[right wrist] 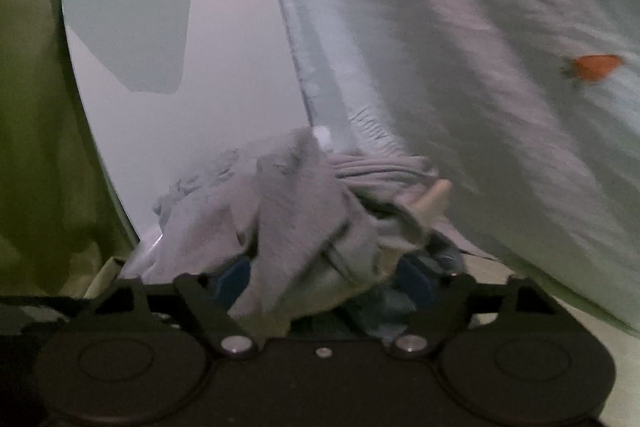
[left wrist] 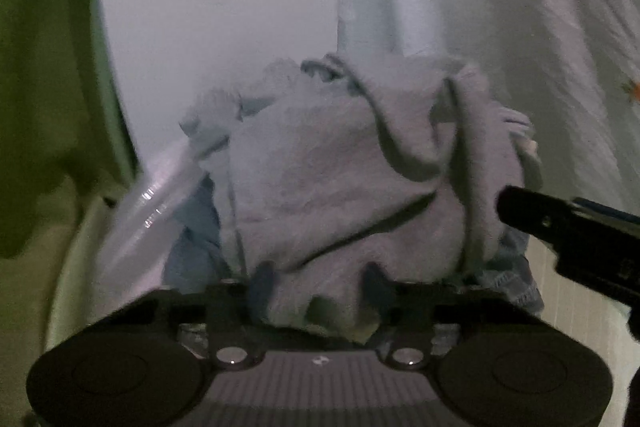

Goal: Fold clothes
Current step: 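Grasp the grey sweatpants on the pile with both grippers, then lift the grey sweatpants off the pile and lay them on the open table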

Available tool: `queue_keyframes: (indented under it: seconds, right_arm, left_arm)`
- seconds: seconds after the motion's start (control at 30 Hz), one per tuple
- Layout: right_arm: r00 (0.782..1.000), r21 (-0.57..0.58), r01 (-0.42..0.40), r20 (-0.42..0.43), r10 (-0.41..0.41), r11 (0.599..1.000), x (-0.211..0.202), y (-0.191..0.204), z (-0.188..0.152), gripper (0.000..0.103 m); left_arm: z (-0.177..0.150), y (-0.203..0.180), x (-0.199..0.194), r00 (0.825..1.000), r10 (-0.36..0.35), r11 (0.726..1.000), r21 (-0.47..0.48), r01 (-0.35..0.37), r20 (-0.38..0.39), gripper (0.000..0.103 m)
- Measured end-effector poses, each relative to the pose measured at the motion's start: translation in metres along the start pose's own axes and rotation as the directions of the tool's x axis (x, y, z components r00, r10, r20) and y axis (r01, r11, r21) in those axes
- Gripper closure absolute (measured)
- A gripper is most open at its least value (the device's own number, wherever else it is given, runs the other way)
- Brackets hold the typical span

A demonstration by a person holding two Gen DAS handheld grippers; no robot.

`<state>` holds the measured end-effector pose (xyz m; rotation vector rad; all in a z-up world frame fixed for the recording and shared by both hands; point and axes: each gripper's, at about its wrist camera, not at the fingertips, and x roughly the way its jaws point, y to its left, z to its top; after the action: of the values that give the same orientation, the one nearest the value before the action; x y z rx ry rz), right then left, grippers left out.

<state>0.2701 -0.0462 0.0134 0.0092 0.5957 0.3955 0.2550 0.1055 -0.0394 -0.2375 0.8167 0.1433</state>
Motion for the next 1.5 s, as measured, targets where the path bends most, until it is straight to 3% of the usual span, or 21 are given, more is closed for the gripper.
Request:
queue_keyframes:
  seconds: [0.03, 0.07, 0.1, 0.13, 0.4, 0.5, 0.63, 0.87, 0.93, 1.0, 1.1, 1.17, 1.2, 1.23, 1.27, 1.3, 1.33, 1.37, 1.4, 1.5]
  right_arm:
    - [1.000, -0.006, 0.000, -0.009, 0.000, 1.000, 0.009, 0.003, 0.001, 0.046]
    - [1.000, -0.011, 0.002, -0.021, -0.002, 1.000, 0.015, 0.003, 0.000, 0.056]
    - [0.999, -0.015, 0.004, -0.034, -0.005, 1.000, 0.021, 0.004, -0.002, 0.083]
    - [1.000, -0.011, 0.011, -0.022, -0.012, 1.000, 0.020, 0.003, -0.004, 0.102]
    - [0.984, 0.051, 0.087, 0.153, -0.093, 0.995, -0.045, -0.021, -0.011, 0.103]
    - [0.958, 0.097, 0.159, 0.225, -0.177, 0.983, -0.085, -0.040, -0.016, 0.103]
    - [0.923, 0.188, 0.227, 0.273, -0.273, 0.955, -0.142, -0.079, -0.028, 0.103]
    - [0.917, 0.337, 0.270, 0.197, -0.348, 0.902, -0.226, -0.148, -0.091, 0.103]
    - [0.919, 0.343, 0.300, 0.146, -0.366, 0.890, -0.247, -0.165, -0.115, 0.103]
    - [0.921, 0.348, 0.331, 0.083, -0.381, 0.877, -0.264, -0.181, -0.140, 0.103]
    - [0.920, 0.363, 0.360, 0.018, -0.392, 0.860, -0.283, -0.200, -0.166, 0.102]
    - [0.918, 0.370, 0.374, -0.019, -0.395, 0.851, -0.294, -0.210, -0.181, 0.097]
    - [0.916, 0.366, 0.382, -0.028, -0.400, 0.849, -0.299, -0.212, -0.185, 0.086]
    - [0.915, 0.362, 0.386, -0.029, -0.403, 0.849, -0.301, -0.211, -0.187, 0.066]
    - [0.913, 0.365, 0.386, -0.023, -0.406, 0.847, -0.301, -0.210, -0.187, 0.056]
    - [0.912, 0.371, 0.385, -0.015, -0.409, 0.845, -0.300, -0.208, -0.187, 0.038]
    - [0.911, 0.376, 0.385, -0.008, -0.412, 0.843, -0.299, -0.206, -0.186, 0.022]
    - [0.911, 0.377, 0.380, 0.003, -0.412, 0.845, -0.296, -0.202, -0.185, 0.016]
    - [0.912, 0.376, 0.375, 0.014, -0.410, 0.847, -0.292, -0.198, -0.184, 0.008]
    - [0.925, 0.314, 0.343, 0.053, -0.377, 0.885, -0.273, -0.178, -0.175, 0.000]
  left_arm:
    - [0.002, 0.002, 0.007, 1.000, -0.007, 1.000, -0.024, 0.006, -0.015, 0.084]
    - [0.001, 0.005, 0.011, 1.000, -0.010, 0.999, -0.052, 0.009, -0.024, 0.088]
    - [0.001, 0.006, 0.014, 1.000, -0.011, 0.997, -0.072, 0.009, -0.027, 0.089]
    - [-0.001, 0.005, 0.013, 1.000, -0.007, 0.997, -0.074, 0.006, -0.018, 0.093]
    - [-0.007, -0.012, -0.046, 0.991, 0.012, 0.999, -0.046, -0.006, 0.133, 0.097]
    - [-0.005, -0.025, -0.081, 0.979, -0.016, 0.999, -0.032, 0.023, 0.205, 0.098]
    - [-0.016, -0.062, -0.130, 0.955, -0.072, 0.997, 0.058, 0.057, 0.289, 0.100]
    - [-0.056, -0.155, -0.172, 0.939, -0.207, 0.974, 0.152, 0.170, 0.275, 0.103]
    - [-0.081, -0.186, -0.188, 0.917, -0.329, 0.938, 0.188, 0.290, 0.227, 0.103]
    - [-0.109, -0.226, -0.202, 0.904, -0.384, 0.905, 0.272, 0.327, 0.189, 0.103]
    - [-0.143, -0.267, -0.208, 0.907, -0.399, 0.876, 0.350, 0.333, 0.137, 0.099]
    - [-0.157, -0.275, -0.206, 0.916, -0.387, 0.874, 0.358, 0.328, 0.107, 0.094]
    - [-0.160, -0.271, -0.203, 0.926, -0.364, 0.884, 0.350, 0.310, 0.099, 0.092]
    - [-0.161, -0.264, -0.199, 0.938, -0.333, 0.898, 0.335, 0.284, 0.097, 0.081]
    - [-0.160, -0.254, -0.194, 0.948, -0.301, 0.914, 0.313, 0.258, 0.099, 0.067]
    - [-0.158, -0.244, -0.190, 0.958, -0.269, 0.929, 0.290, 0.230, 0.101, 0.057]
    - [-0.156, -0.234, -0.186, 0.966, -0.237, 0.942, 0.267, 0.202, 0.106, 0.034]
    - [-0.152, -0.222, -0.182, 0.971, -0.207, 0.955, 0.242, 0.174, 0.117, 0.015]
    - [-0.147, -0.210, -0.178, 0.976, -0.179, 0.964, 0.221, 0.148, 0.127, 0.011]
    - [-0.131, -0.169, -0.167, 0.983, -0.107, 0.980, 0.183, 0.080, 0.146, 0.007]
